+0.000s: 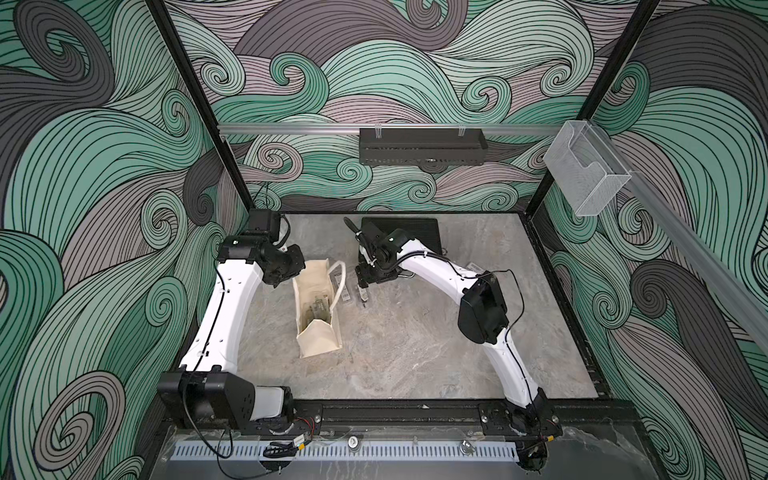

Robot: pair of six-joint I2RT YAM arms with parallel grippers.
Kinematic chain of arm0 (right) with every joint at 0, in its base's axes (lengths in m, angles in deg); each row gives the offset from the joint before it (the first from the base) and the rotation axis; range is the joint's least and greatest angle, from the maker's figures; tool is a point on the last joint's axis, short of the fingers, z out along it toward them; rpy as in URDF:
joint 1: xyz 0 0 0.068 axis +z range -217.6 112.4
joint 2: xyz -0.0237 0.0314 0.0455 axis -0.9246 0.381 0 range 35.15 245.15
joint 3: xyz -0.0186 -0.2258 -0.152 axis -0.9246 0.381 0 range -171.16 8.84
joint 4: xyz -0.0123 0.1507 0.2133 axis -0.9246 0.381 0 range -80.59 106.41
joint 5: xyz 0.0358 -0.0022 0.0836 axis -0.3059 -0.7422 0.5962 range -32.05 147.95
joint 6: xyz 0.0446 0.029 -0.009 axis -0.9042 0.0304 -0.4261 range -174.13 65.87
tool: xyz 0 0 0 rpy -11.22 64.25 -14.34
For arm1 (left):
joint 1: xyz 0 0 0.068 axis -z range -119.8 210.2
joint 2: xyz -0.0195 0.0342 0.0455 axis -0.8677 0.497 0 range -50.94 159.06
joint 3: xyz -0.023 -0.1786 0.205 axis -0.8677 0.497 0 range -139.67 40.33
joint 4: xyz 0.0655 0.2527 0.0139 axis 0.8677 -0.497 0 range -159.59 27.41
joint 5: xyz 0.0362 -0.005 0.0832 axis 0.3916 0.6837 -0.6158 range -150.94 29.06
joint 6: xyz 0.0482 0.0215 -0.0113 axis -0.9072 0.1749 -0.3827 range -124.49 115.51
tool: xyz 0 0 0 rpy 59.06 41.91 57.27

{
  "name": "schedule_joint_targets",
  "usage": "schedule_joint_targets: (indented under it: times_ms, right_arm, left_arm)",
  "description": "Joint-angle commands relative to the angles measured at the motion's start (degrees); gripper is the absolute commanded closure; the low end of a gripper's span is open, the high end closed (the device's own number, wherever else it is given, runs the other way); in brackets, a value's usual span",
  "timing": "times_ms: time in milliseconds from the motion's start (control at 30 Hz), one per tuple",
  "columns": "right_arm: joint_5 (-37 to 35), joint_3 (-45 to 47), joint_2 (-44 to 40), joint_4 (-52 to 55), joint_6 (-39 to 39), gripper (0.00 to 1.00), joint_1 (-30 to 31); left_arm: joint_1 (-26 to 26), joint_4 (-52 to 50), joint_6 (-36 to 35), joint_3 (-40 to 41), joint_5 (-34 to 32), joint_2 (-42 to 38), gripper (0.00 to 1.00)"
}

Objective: Put the compass set into the canvas bag
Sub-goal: Adjust the canvas bag at the center of the board, then pick up the compass set at the center of the board.

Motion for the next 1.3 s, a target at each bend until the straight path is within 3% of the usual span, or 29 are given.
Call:
schedule_joint_targets:
  times_ms: [0, 133, 267, 767, 1133, 1267]
  right_arm:
    - [0.61, -3.19, 2.69, 3.43, -1.12, 0.25, 0.15]
    - [0.69, -5.34, 5.57, 4.25, -1.18, 0.25, 0.23]
    - [0.13, -6.87, 7.72, 4.26, -0.62, 0.24, 1.02]
    - [-6.17, -19.29, 17.64, 9.79, -0.64, 0.28, 3.05]
    - [-10.41, -23.05, 21.63, 12.29, -2.24, 0.29, 3.48]
    - [-10.50, -23.49, 22.23, 12.54, -3.11, 0.34, 2.96]
  left_arm:
    - [-0.38, -1.99, -0.02, 0.02, 0.77, -2.04, 0.84]
    - [-0.38, -0.43, 1.50, 2.16, -3.16, -6.10, 0.56]
    - [-0.47, 0.92, 2.87, 2.61, -5.74, -11.00, 0.39]
    - [-0.74, 0.25, 2.29, 4.91, -8.91, -17.16, 0.33]
    - [-0.91, 0.22, 1.44, 6.55, -9.38, -18.37, 0.33]
    - [-1.00, 0.46, 2.10, 7.07, -8.93, -18.70, 0.33]
